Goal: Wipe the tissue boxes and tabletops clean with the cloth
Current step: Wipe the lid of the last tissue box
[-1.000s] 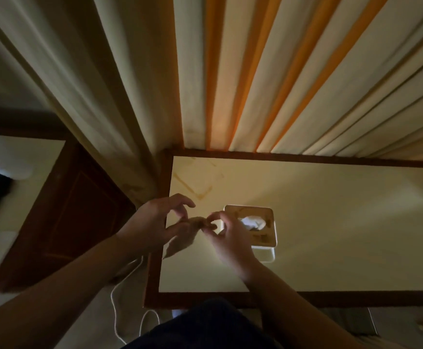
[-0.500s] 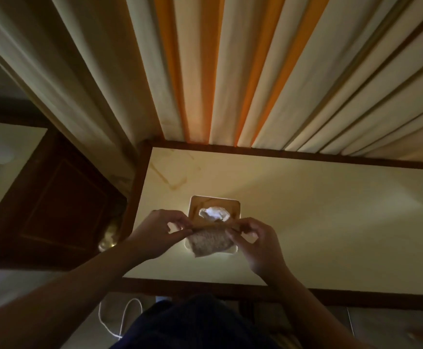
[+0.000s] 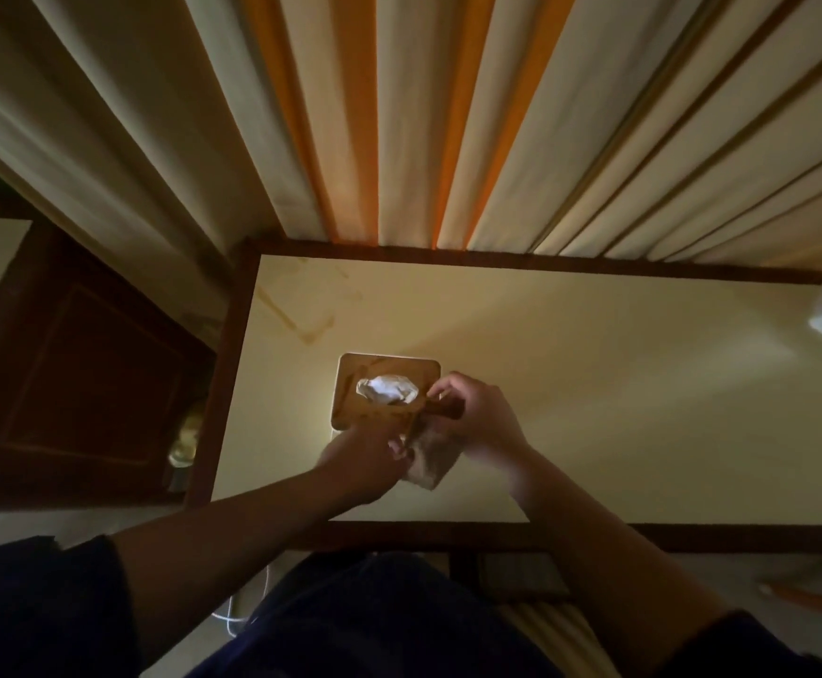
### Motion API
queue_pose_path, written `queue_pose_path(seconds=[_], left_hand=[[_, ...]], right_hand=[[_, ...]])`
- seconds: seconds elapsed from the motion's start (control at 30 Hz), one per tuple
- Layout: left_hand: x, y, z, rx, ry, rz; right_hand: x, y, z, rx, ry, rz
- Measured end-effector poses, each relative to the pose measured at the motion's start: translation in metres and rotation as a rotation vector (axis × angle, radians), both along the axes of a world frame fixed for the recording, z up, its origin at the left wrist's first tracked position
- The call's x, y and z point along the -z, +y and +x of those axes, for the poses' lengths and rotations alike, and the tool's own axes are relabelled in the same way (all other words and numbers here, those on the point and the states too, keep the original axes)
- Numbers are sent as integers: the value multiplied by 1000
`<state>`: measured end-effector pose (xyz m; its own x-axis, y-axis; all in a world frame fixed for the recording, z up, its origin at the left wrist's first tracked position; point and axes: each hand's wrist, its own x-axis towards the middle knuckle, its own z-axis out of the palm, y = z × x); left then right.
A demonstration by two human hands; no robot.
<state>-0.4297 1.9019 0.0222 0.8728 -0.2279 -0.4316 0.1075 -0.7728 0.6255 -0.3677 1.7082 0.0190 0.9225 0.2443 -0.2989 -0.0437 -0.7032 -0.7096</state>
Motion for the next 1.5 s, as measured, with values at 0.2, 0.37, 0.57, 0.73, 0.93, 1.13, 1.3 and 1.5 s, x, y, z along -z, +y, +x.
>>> queue_pose_path(seconds=[0.2, 0.37, 0.57, 0.73, 0.93, 1.13, 1.3, 1.5], left_hand=[[-1, 32, 39, -58, -515, 274], [22, 48, 62, 407, -617, 343], [23, 51, 67, 604, -673, 518], [13, 34, 78, 303, -368, 344], [13, 26, 88, 173, -201, 226], [23, 42, 86, 165, -207, 213], [36, 46, 73, -38, -432, 161], [56, 34, 58, 44, -446, 208]], right_hand=[[25, 19, -5, -12, -331, -308], [38, 16, -25, -125, -527, -367], [32, 18, -41, -179, -460, -403], [26, 26, -39, -172, -452, -425], [20, 33, -30, -171, -354, -433], [25, 34, -43, -16, -382, -397], [28, 35, -45, -40, -392, -443], [19, 34, -44, -61, -300, -420]])
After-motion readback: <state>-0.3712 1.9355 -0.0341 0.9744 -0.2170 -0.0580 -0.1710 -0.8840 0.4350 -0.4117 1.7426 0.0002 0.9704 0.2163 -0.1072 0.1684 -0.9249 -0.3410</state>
